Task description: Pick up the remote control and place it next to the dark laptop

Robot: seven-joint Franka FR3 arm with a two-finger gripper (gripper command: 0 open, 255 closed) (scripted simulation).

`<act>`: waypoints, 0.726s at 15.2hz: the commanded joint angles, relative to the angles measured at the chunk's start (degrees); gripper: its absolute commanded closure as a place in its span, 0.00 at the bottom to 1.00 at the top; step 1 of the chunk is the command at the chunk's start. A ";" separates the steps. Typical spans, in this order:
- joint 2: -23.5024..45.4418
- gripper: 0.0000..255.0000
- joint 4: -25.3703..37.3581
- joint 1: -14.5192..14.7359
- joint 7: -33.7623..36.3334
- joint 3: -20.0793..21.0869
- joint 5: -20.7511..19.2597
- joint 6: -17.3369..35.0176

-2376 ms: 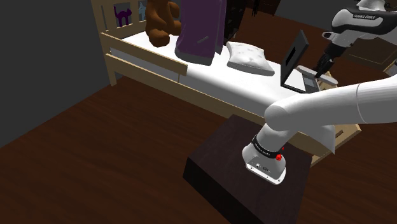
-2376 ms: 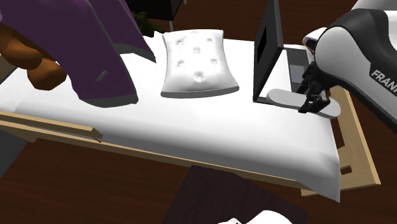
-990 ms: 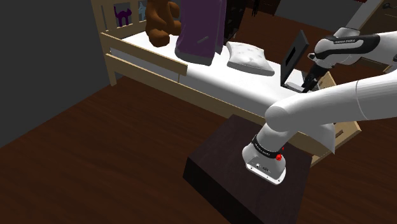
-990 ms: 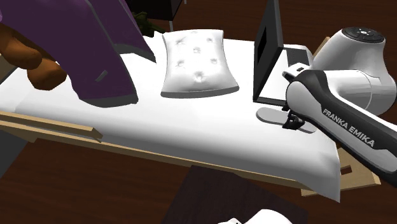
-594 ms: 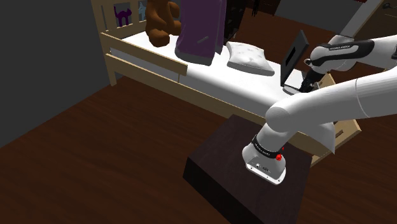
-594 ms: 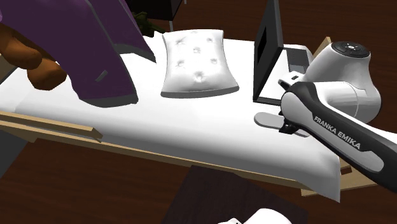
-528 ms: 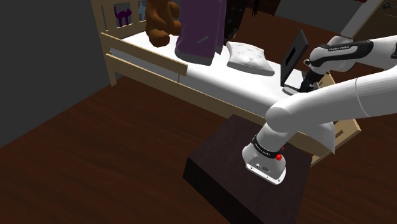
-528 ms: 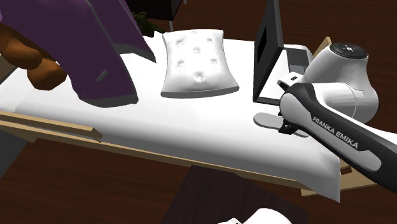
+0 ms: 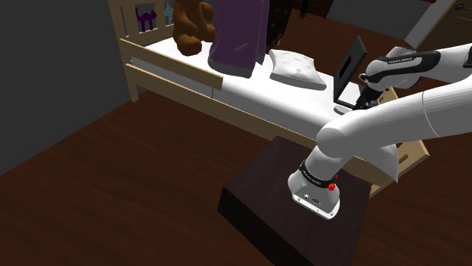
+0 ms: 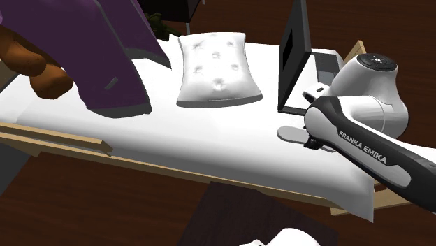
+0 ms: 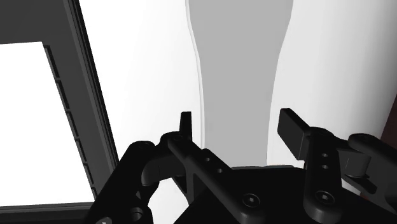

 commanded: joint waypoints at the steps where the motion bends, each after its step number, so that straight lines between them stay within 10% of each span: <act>1: 0.01 1.00 0.01 0.01 -0.01 -0.02 0.00 0.01; 2: 0.00 0.00 0.01 0.01 -0.01 -0.02 0.00 0.01; 7: 0.00 0.00 0.01 0.01 -0.01 -0.02 0.00 0.01; 11: -2.97 0.00 3.07 -4.04 -0.86 7.93 2.68 -7.79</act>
